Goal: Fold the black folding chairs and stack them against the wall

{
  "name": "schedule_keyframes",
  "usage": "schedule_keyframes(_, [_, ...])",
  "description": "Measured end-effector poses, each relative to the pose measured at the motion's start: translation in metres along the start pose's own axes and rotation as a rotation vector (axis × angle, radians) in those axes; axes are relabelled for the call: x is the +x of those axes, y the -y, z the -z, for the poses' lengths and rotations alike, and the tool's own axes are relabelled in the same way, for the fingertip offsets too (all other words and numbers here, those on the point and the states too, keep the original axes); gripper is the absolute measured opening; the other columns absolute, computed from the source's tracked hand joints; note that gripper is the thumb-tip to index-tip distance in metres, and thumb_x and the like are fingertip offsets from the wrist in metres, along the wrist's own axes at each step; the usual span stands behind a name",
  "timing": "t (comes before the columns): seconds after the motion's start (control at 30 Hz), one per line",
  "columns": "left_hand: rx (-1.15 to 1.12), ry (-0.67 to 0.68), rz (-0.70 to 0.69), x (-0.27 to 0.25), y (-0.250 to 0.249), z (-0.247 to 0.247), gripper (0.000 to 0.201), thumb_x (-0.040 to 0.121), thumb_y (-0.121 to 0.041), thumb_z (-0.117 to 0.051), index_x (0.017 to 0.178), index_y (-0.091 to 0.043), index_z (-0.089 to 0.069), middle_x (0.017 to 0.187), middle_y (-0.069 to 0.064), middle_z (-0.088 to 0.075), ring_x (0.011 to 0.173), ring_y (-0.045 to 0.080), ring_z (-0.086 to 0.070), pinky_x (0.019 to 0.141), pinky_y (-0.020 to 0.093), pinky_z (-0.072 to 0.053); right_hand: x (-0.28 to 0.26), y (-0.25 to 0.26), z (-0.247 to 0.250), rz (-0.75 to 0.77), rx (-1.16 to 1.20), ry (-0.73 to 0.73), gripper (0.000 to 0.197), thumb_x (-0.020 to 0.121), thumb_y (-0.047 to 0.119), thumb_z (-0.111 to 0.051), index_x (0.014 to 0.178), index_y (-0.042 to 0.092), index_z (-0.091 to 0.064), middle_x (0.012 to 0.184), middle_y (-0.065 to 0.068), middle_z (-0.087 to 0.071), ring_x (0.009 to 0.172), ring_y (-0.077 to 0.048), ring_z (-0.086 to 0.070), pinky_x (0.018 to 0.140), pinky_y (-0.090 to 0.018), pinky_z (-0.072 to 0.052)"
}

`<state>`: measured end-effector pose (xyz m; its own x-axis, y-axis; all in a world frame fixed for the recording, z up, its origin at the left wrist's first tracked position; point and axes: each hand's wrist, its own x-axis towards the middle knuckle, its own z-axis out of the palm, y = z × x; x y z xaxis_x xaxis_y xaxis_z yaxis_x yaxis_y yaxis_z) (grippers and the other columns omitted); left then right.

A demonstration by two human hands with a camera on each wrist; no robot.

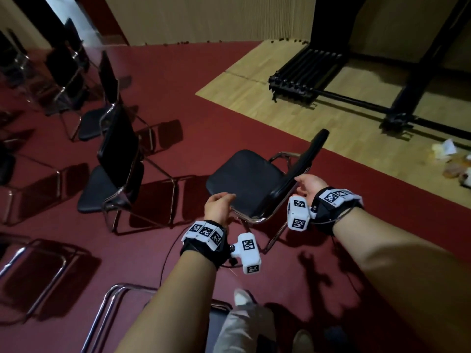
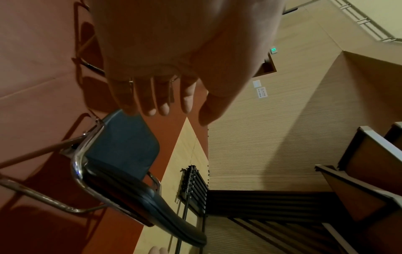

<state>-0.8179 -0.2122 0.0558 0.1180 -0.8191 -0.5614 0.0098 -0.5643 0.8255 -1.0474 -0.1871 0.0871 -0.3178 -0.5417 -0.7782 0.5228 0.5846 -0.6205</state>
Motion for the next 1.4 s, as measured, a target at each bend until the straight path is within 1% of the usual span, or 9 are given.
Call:
schedule_keyframes(0.1, [0.015, 0.004, 0.042, 0.035, -0.008, -0.006, 0.014, 0.086, -0.015, -0.071, 0.09, -0.021, -0.06, 0.078, 0.002, -0.057, 0.069, 0.019, -0.052, 0.06, 0.03, -0.04, 0.035, 0.015, -0.016, -0.001, 0.05, -0.034, 0.029, 0.094, 0.012, -0.052, 0.123, 0.01, -0.048, 0.101, -0.013, -0.053, 0.08, -0.028, -0.057, 0.059, -0.041, -0.051])
schedule_keyframes(0.23, [0.029, 0.082, 0.125, 0.081, -0.029, -0.02, 0.014, 0.087, -0.015, -0.069, 0.081, -0.022, -0.057, 0.065, -0.001, -0.048, 0.052, 0.014, -0.042, 0.05, 0.024, -0.034, 0.058, 0.038, -0.031, -0.007, 0.031, -0.138, 0.022, 0.096, 0.01, -0.053, 0.115, 0.005, -0.045, 0.102, -0.018, -0.055, 0.109, -0.034, -0.058, 0.098, -0.053, -0.046])
schedule_keyframes(0.4, [0.077, 0.189, 0.098, 0.13, -0.067, -0.039, 0.013, 0.086, -0.015, -0.07, 0.087, -0.022, -0.058, 0.071, 0.0, -0.05, 0.062, 0.016, -0.046, 0.055, 0.026, -0.036, 0.091, 0.061, -0.047, 0.003, -0.136, -0.185, 0.003, 0.093, 0.01, -0.054, 0.094, 0.007, -0.053, 0.089, -0.009, -0.052, 0.074, -0.023, -0.052, 0.077, -0.039, -0.049])
schedule_keyframes(0.5, [0.128, 0.222, 0.098, 0.15, -0.081, -0.047, 0.01, 0.087, -0.018, -0.069, 0.092, -0.021, -0.061, 0.082, 0.001, -0.056, 0.076, 0.019, -0.051, 0.069, 0.035, -0.042, 0.105, 0.067, -0.056, -0.014, -0.292, -0.168, 0.021, 0.093, 0.015, -0.054, 0.075, 0.02, -0.046, 0.105, -0.007, -0.048, 0.079, -0.019, -0.05, 0.097, -0.04, -0.047])
schedule_keyframes(0.67, [0.21, 0.309, 0.115, 0.177, -0.086, -0.074, 0.01, 0.087, -0.016, -0.069, 0.087, -0.023, -0.061, 0.087, 0.004, -0.058, 0.072, 0.019, -0.05, 0.058, 0.027, -0.035, 0.135, 0.078, -0.062, -0.024, -0.176, -0.281, 0.04, 0.07, 0.014, -0.068, 0.108, 0.006, -0.057, 0.105, -0.013, -0.057, 0.093, -0.031, -0.063, 0.081, -0.049, -0.056])
schedule_keyframes(0.8, [0.313, 0.409, 0.133, 0.194, -0.096, -0.089, 0.01, 0.09, -0.021, -0.068, 0.1, -0.023, -0.067, 0.098, 0.001, -0.063, 0.091, 0.022, -0.057, 0.075, 0.034, -0.042, 0.142, 0.09, -0.088, -0.063, -0.139, -0.189, 0.039, 0.086, 0.015, -0.059, 0.123, 0.007, -0.05, 0.109, -0.014, -0.054, 0.088, -0.038, -0.066, 0.057, -0.042, -0.056])
schedule_keyframes(1.0, [0.459, 0.513, 0.187, 0.231, -0.132, -0.079, 0.025, 0.09, -0.039, -0.069, 0.112, -0.027, -0.07, 0.115, -0.005, -0.068, 0.108, 0.017, -0.063, 0.079, 0.035, -0.045, 0.189, 0.117, -0.125, -0.149, -0.244, -0.026, 0.021, 0.084, 0.016, -0.062, 0.1, 0.01, -0.049, 0.079, -0.007, -0.044, 0.06, -0.028, -0.058, 0.054, -0.035, -0.051])
schedule_keyframes(1.17, [0.43, 0.51, 0.203, 0.264, -0.162, -0.068, 0.035, 0.088, -0.025, -0.075, 0.12, -0.013, -0.067, 0.113, 0.007, -0.072, 0.099, 0.018, -0.068, 0.078, 0.026, -0.054, 0.22, 0.144, -0.181, -0.17, -0.255, 0.144, 0.006, 0.095, 0.015, -0.057, 0.093, 0.011, -0.053, 0.073, -0.005, -0.05, 0.069, -0.025, -0.062, 0.065, -0.04, -0.053])
schedule_keyframes(1.4, [0.533, 0.33, 0.143, 0.333, -0.168, -0.039, 0.068, 0.079, -0.006, -0.08, 0.141, -0.012, -0.053, 0.122, 0.012, -0.069, 0.104, 0.026, -0.069, 0.097, 0.036, -0.054, 0.248, 0.154, -0.253, -0.127, -0.289, 0.259, 0.015, 0.099, 0.014, -0.05, 0.113, 0.017, -0.055, 0.1, -0.007, -0.062, 0.083, -0.029, -0.066, 0.066, -0.039, -0.052])
